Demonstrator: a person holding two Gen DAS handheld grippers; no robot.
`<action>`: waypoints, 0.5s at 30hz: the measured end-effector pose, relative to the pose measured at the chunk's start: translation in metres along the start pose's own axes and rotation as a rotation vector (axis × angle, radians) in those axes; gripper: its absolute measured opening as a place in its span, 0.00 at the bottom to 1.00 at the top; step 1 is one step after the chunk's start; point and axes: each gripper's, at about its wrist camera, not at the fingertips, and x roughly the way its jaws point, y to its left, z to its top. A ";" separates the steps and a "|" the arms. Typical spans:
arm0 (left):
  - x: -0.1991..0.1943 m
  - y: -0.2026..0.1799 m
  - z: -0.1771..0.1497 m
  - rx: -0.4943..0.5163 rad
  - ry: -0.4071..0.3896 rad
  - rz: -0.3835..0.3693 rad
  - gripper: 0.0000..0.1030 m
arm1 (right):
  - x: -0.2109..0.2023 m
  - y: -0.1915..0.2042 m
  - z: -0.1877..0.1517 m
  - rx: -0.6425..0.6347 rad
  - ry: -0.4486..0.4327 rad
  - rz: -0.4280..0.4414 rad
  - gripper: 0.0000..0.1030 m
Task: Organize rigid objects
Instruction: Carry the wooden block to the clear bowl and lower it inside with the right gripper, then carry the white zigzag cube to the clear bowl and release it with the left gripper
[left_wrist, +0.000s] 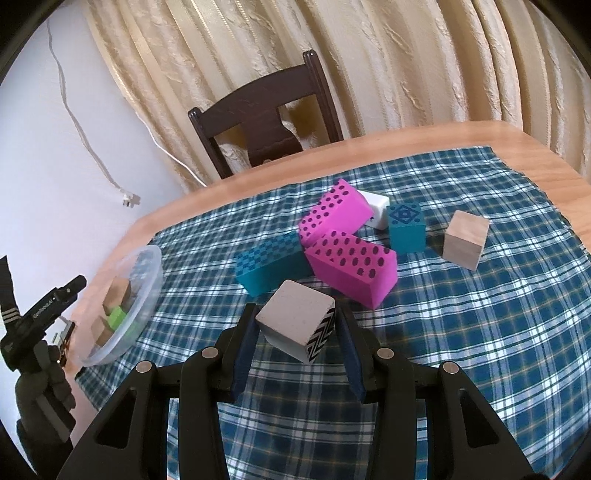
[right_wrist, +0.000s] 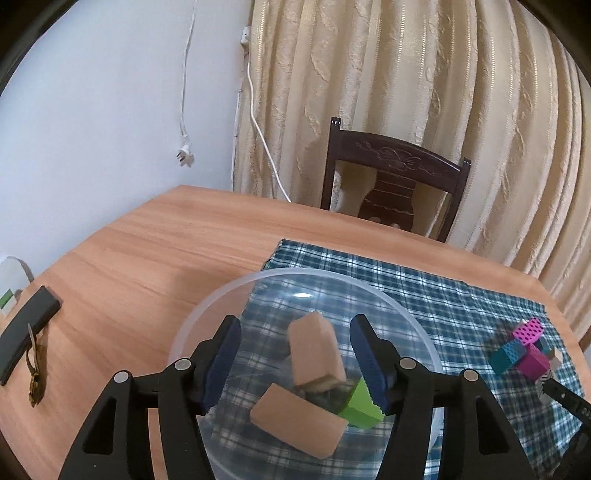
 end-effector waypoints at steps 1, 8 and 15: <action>-0.002 0.000 -0.001 -0.001 -0.002 0.006 0.42 | 0.000 0.002 -0.001 -0.006 0.000 0.000 0.66; -0.003 0.016 -0.006 -0.018 -0.016 0.020 0.42 | -0.003 0.012 -0.004 -0.036 -0.031 0.023 0.74; 0.006 0.054 -0.003 -0.085 -0.011 0.061 0.42 | -0.005 0.018 -0.005 -0.035 -0.081 0.084 0.74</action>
